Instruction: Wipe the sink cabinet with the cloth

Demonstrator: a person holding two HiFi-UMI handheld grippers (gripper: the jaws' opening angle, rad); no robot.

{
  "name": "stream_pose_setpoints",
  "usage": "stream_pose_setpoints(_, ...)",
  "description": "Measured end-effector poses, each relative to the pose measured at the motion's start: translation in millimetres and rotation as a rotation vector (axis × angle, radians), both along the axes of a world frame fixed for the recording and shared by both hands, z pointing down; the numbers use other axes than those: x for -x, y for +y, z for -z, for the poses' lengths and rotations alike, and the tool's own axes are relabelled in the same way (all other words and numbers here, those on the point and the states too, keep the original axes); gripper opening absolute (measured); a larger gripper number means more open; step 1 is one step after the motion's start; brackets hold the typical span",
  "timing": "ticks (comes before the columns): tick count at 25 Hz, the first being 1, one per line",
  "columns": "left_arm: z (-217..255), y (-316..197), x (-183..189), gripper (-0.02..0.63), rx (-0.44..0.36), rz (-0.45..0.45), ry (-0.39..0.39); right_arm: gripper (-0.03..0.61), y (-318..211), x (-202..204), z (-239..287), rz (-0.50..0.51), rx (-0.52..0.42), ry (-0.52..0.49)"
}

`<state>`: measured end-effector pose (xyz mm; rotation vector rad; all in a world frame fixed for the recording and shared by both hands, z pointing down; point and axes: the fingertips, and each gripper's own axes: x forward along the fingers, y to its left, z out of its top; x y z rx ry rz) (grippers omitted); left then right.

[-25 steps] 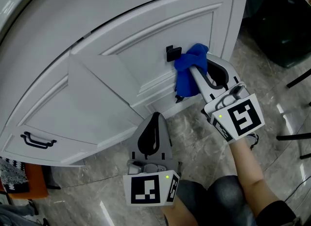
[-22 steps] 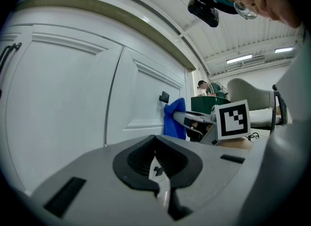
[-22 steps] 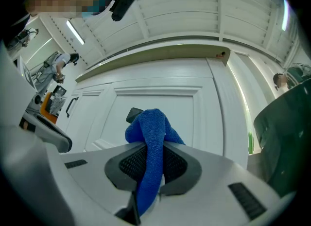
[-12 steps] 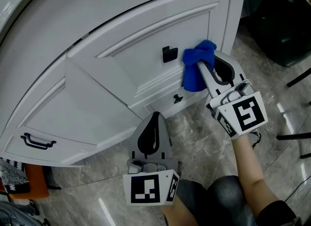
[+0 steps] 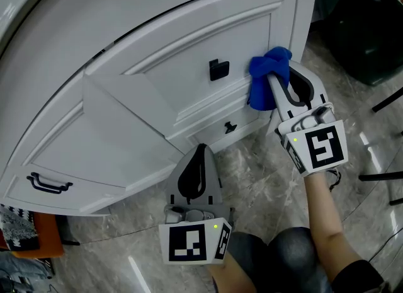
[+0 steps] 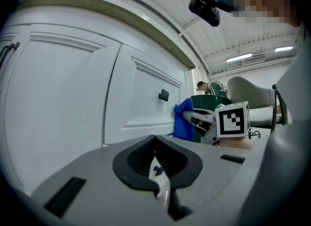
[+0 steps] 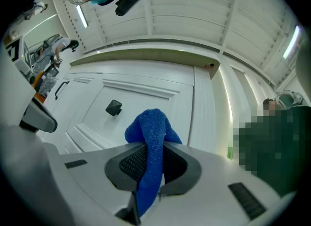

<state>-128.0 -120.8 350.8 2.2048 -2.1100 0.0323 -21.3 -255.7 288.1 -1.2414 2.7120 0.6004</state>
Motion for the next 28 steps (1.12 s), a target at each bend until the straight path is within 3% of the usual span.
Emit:
stream_pose_setpoints(11,5.0,4.2,0.5,0.004,-0.015,-0.004,0.006,0.060,-14.8,-27.9,-5.1,-0.124,0.027,-0.037)
stream_pose_setpoints(19,10.3,11.7,11.3,0.005,-0.033,0.024,0.014,0.060,-14.0,-31.7,-3.7,-0.124,0.047,-0.070)
stream_pose_setpoints(23,14.9,26.3,39.4,0.004,-0.048,0.128,0.034,0.060,29.6,-2.1,-8.1,0.024,0.062,-0.098)
stream_pose_setpoints(28,34.9,48.7,62.0,0.003,-0.108,0.251,0.048,0.060,92.3,94.7,-25.9,0.340,0.143,-0.090)
